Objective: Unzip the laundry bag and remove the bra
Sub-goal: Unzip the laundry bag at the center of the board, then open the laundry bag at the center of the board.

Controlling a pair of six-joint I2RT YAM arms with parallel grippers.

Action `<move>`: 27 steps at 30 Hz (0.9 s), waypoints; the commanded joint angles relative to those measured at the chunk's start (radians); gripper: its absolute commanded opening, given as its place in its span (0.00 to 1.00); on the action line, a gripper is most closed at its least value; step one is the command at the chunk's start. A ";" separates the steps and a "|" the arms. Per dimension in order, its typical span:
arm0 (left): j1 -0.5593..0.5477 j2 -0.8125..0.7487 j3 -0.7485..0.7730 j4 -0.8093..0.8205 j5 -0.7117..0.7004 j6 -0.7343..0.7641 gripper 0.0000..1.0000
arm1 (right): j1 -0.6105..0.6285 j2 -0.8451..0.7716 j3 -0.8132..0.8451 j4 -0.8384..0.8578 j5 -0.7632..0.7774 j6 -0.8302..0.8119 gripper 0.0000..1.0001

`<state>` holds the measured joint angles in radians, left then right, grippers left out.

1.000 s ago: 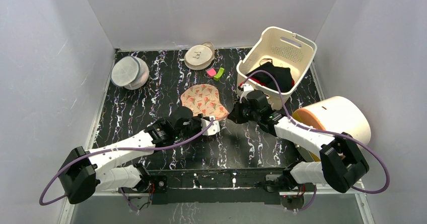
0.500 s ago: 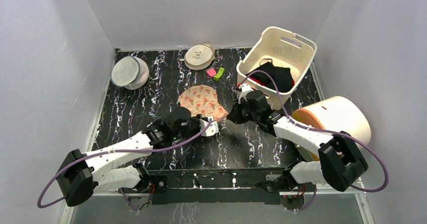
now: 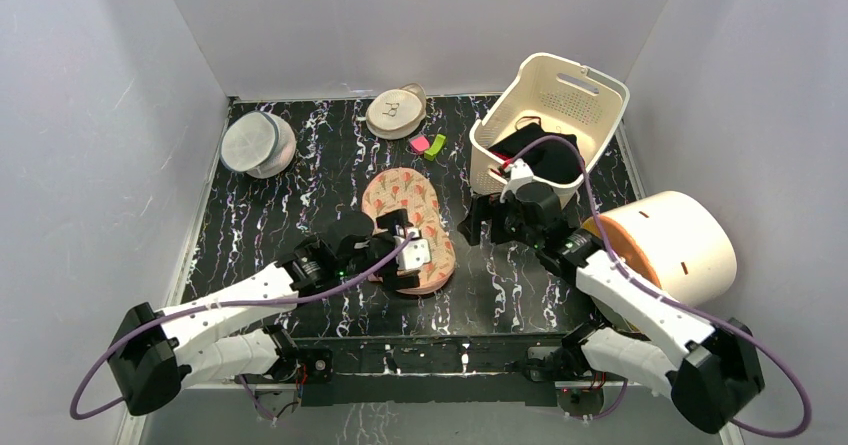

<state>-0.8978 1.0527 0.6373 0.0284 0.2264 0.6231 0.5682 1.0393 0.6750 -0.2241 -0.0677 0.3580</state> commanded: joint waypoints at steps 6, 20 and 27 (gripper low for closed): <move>0.061 -0.108 -0.007 0.281 -0.338 -0.307 0.98 | 0.090 -0.007 0.047 -0.039 0.066 0.030 0.96; 0.400 -0.232 0.010 0.315 -1.017 -0.553 0.98 | 0.586 0.518 0.409 -0.112 0.629 0.209 0.98; 0.402 -0.284 -0.032 0.360 -1.018 -0.504 0.98 | 0.499 0.681 0.515 -0.060 0.572 0.288 0.98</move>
<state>-0.4984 0.7677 0.6186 0.3393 -0.7532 0.1066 1.1336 1.6958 1.1461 -0.3416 0.4805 0.5838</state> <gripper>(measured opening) 0.983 0.980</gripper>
